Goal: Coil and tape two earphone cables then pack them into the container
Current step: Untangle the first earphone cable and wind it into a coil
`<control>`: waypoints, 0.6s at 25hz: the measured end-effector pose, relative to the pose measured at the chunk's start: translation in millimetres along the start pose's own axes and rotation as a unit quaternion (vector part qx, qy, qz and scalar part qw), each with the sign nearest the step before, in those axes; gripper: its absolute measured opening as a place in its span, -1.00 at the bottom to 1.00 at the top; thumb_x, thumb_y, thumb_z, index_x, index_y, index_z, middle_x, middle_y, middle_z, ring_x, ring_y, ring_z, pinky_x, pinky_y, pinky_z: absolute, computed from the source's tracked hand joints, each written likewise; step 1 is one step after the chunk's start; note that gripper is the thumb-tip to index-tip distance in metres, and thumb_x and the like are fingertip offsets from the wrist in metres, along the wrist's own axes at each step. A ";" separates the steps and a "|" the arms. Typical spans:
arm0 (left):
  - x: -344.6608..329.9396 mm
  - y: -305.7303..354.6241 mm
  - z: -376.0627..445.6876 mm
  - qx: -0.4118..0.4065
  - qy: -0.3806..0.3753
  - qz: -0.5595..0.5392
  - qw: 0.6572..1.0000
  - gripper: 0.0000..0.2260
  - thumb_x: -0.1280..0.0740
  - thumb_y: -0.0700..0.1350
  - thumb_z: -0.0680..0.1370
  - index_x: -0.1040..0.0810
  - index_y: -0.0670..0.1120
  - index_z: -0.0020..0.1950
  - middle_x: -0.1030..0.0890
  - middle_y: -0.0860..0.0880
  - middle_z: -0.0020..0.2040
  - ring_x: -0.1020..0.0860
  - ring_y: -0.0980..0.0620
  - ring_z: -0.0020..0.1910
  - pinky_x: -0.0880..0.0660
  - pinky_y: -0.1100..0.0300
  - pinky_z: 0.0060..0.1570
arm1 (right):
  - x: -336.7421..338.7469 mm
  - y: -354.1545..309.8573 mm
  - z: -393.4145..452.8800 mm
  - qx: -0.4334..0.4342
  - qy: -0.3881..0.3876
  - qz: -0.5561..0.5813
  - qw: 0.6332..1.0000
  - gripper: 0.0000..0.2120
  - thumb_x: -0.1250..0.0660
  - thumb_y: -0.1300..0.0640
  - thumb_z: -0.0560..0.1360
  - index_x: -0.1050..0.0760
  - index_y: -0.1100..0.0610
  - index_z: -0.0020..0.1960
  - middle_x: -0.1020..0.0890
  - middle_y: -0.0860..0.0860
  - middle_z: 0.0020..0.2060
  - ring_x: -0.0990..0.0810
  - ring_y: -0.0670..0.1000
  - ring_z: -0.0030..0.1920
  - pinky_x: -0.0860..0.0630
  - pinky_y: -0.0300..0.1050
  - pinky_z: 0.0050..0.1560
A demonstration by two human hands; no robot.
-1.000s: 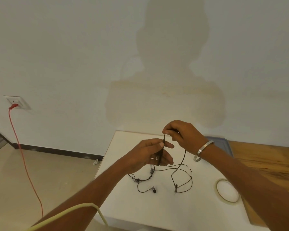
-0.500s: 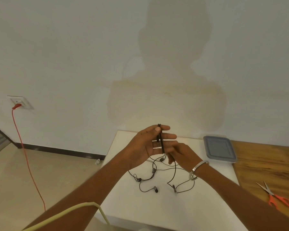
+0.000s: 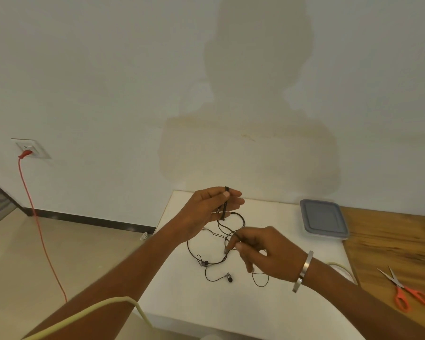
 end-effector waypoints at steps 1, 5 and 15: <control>-0.4 -1.1 -1.6 0.009 -0.005 0.007 1.000 -0.75 -0.17 -0.12 0.66 -0.59 -0.12 0.21 -0.67 -0.13 0.14 -0.61 -0.05 0.20 -0.45 -0.08 0.30 | 7.9 -2.8 1.0 0.009 0.026 0.003 1.000 -0.83 -0.17 0.12 0.58 -0.54 0.04 -0.01 -0.58 0.03 -0.44 -0.60 -0.09 -0.42 -0.60 -0.15 -0.22; -10.0 -5.7 -4.8 0.035 -0.026 0.018 0.999 -0.76 -0.19 -0.15 0.65 -0.62 -0.13 0.19 -0.68 -0.08 0.04 -0.62 -0.02 0.08 -0.49 -0.04 0.26 | 34.9 -2.3 12.7 0.006 0.100 -0.005 0.995 -0.82 -0.19 0.10 0.58 -0.56 0.07 -0.08 -0.50 -0.01 -0.48 -0.54 0.01 -0.50 -0.58 -0.07 -0.39; -26.2 -5.9 -7.9 0.048 -0.079 0.013 0.996 -0.71 -0.12 -0.11 0.68 -0.58 -0.16 0.22 -0.63 -0.21 0.19 -0.58 -0.12 0.24 -0.38 -0.19 0.36 | 65.3 13.3 41.0 0.008 0.176 -0.097 0.980 -0.92 -0.28 0.09 0.53 -0.49 0.02 -0.14 -0.49 -0.11 -0.47 -0.46 -0.12 -0.42 -0.37 -0.40 -0.38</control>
Point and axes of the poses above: each hand's wrist, its own z-axis towards the middle knuckle, its own x-axis out of the back of the hand, y = z × x, the point moved 1 cm from there along z, towards the middle knuckle
